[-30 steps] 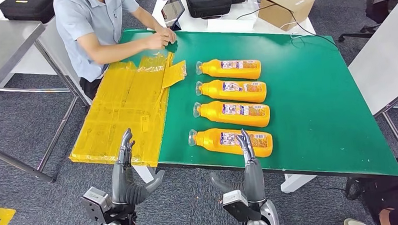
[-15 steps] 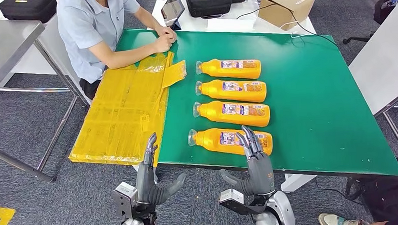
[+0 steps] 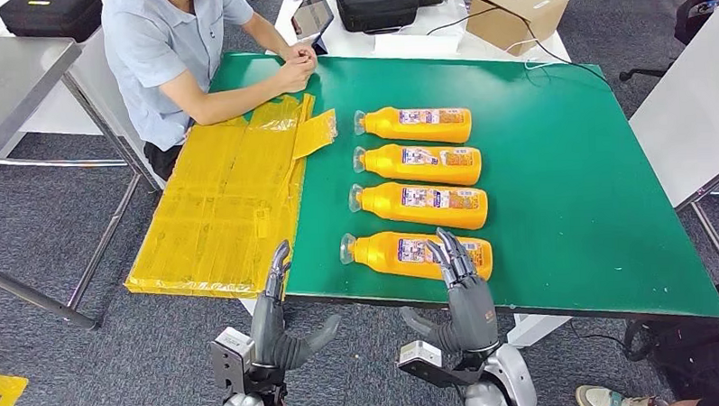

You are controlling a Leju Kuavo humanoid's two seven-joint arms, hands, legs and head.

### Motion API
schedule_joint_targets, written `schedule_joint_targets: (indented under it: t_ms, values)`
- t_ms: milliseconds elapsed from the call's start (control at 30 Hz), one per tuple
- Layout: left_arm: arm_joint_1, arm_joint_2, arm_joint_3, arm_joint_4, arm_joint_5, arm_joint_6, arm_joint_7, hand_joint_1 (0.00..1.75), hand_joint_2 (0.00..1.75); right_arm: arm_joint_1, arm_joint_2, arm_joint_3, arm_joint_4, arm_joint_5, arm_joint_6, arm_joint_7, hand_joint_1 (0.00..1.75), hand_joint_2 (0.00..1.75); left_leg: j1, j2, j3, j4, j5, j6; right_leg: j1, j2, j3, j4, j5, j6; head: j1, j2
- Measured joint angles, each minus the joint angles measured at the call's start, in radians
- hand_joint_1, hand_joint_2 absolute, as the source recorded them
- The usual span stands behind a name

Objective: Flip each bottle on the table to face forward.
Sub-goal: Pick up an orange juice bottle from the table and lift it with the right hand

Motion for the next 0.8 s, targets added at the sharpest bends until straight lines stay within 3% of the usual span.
schedule_joint_targets:
  t_ms: [133, 333, 567, 800]
  values:
    - [-0.001, 0.000, 0.003, -0.012, 0.011, 0.008, 0.000, 0.00, 1.75, -0.020, -0.008, 0.016, 0.004, 0.029, 0.017, 0.039, 0.00, 1.75, 0.000, 0.000, 0.000, 0.000, 0.000, 0.000, 0.000, 0.000, 0.000, 0.000, 0.000, 0.000, 0.000, 0.000]
    - [-0.006, -0.001, 0.004, -0.024, 0.003, -0.006, -0.001, 0.00, 1.75, -0.121, -0.024, 0.033, 0.110, 0.027, 0.137, 0.121, 0.00, 1.75, 0.000, 0.000, 0.000, 0.000, 0.001, 0.000, 0.000, 0.000, 0.000, 0.000, 0.000, 0.000, 0.000, 0.000]
    - [-0.027, -0.003, -0.016, -0.024, 0.003, -0.011, -0.001, 0.00, 1.75, -0.288, -0.018, 0.035, 0.397, 0.034, 0.060, 0.117, 0.00, 1.75, 0.000, 0.000, 0.000, 0.000, 0.001, 0.001, 0.000, 0.000, 0.000, 0.000, 0.001, 0.001, 0.000, 0.000]
    - [-0.038, -0.003, -0.028, -0.024, 0.004, -0.007, -0.001, 0.00, 1.75, -0.357, -0.008, 0.035, 0.531, 0.061, 0.073, 0.139, 0.00, 1.75, 0.000, 0.000, 0.000, 0.000, 0.001, 0.001, 0.000, 0.000, 0.000, 0.000, 0.001, 0.001, 0.000, 0.000]
